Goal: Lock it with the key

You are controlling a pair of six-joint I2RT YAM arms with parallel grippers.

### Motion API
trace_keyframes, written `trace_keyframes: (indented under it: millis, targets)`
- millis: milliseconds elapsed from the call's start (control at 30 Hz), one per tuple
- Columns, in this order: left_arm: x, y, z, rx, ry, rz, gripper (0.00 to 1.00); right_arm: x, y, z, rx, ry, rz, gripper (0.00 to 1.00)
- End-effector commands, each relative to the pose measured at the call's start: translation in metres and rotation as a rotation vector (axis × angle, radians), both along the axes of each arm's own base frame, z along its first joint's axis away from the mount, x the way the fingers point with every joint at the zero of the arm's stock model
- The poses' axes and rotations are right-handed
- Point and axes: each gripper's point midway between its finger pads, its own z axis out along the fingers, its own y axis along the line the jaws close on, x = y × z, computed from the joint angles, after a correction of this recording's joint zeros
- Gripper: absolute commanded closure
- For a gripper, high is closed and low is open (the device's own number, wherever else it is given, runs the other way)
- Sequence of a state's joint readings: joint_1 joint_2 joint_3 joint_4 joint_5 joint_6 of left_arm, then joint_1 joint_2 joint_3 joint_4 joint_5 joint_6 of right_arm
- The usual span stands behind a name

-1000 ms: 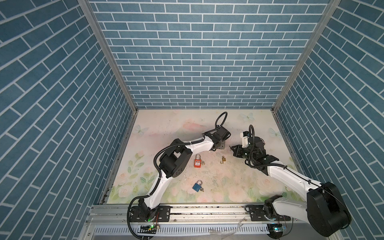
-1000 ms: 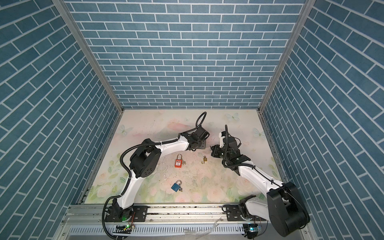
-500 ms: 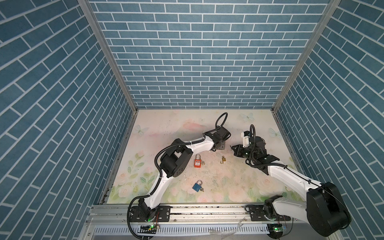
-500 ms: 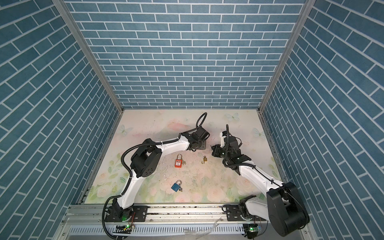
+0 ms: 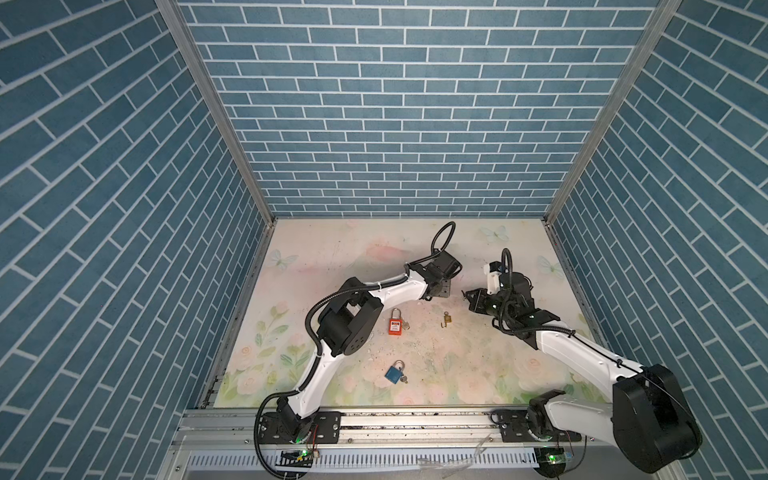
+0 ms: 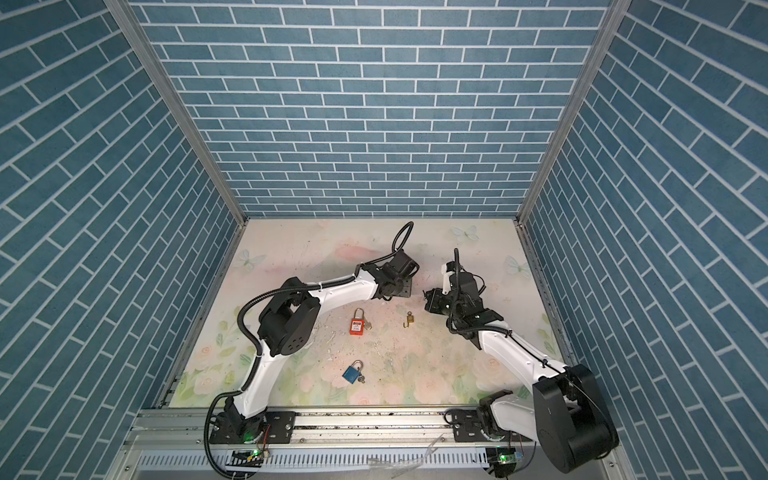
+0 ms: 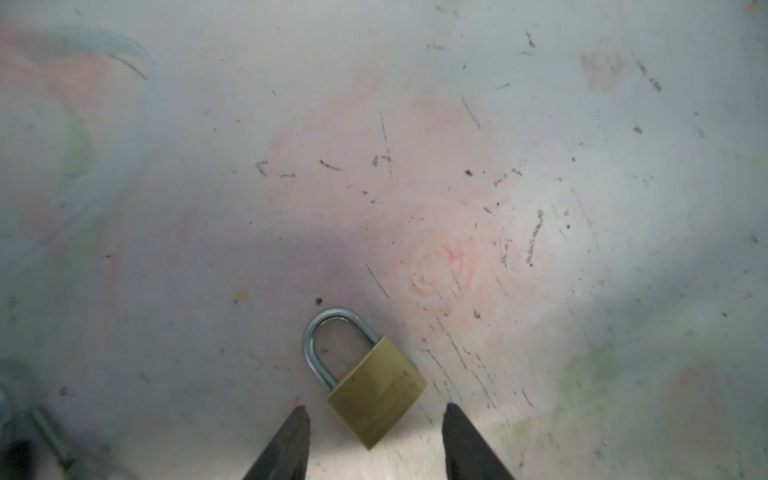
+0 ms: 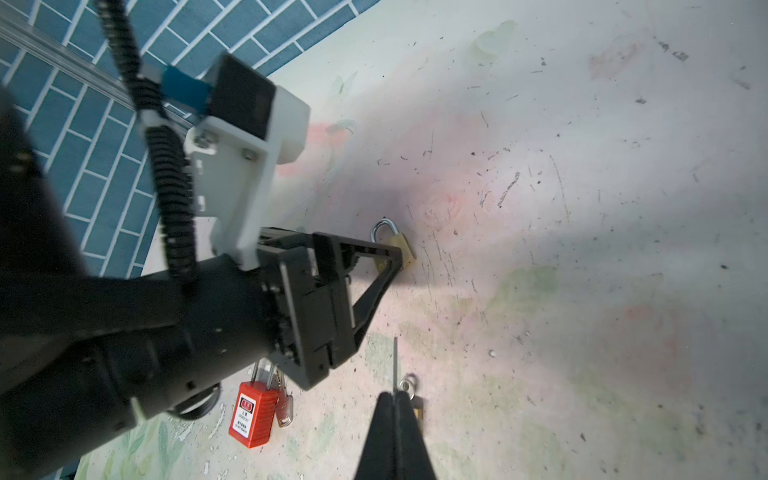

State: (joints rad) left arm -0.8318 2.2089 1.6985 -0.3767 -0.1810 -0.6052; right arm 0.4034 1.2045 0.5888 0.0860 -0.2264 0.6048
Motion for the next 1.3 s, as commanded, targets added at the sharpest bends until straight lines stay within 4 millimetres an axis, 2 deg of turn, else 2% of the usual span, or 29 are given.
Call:
trace_keyframes:
  millis: [0,67,167,233,367,500,600,733,900,1267]
  targets:
    - [0.016,0.019,0.08,-0.053,-0.166,0.044,0.45,0.002,-0.003,-0.006,-0.006,0.014,0.0,1.0]
    - [0.018,0.036,0.11,-0.071,-0.223,0.067,0.42,0.006,-0.002,-0.008,-0.015,0.016,0.008,1.0]
    - [0.015,0.066,0.143,-0.101,-0.296,0.111,0.35,0.015,0.001,-0.013,-0.04,0.017,0.026,1.0]
    - [0.008,0.086,0.158,-0.13,-0.335,0.123,0.3,0.021,0.006,-0.017,-0.057,0.015,0.054,1.0]
    - [-0.016,0.123,0.174,-0.211,-0.401,0.123,0.24,0.036,0.017,-0.027,-0.08,0.021,0.113,1.0]
    - [-0.038,0.16,0.176,-0.264,-0.441,0.136,0.21,0.053,0.03,-0.039,-0.1,0.03,0.173,1.0]
    - [-0.05,0.183,0.169,-0.255,-0.44,0.158,0.21,0.064,0.036,-0.05,-0.124,0.044,0.203,1.0]
    - [-0.061,0.203,0.161,-0.246,-0.433,0.182,0.2,0.079,0.04,-0.064,-0.159,0.059,0.217,1.0]
    - [-0.067,0.214,0.158,-0.24,-0.434,0.192,0.2,0.09,0.048,-0.079,-0.158,0.09,0.243,1.0]
    - [-0.068,0.217,0.157,-0.241,-0.433,0.194,0.19,0.097,0.058,-0.1,-0.158,0.129,0.29,1.0]
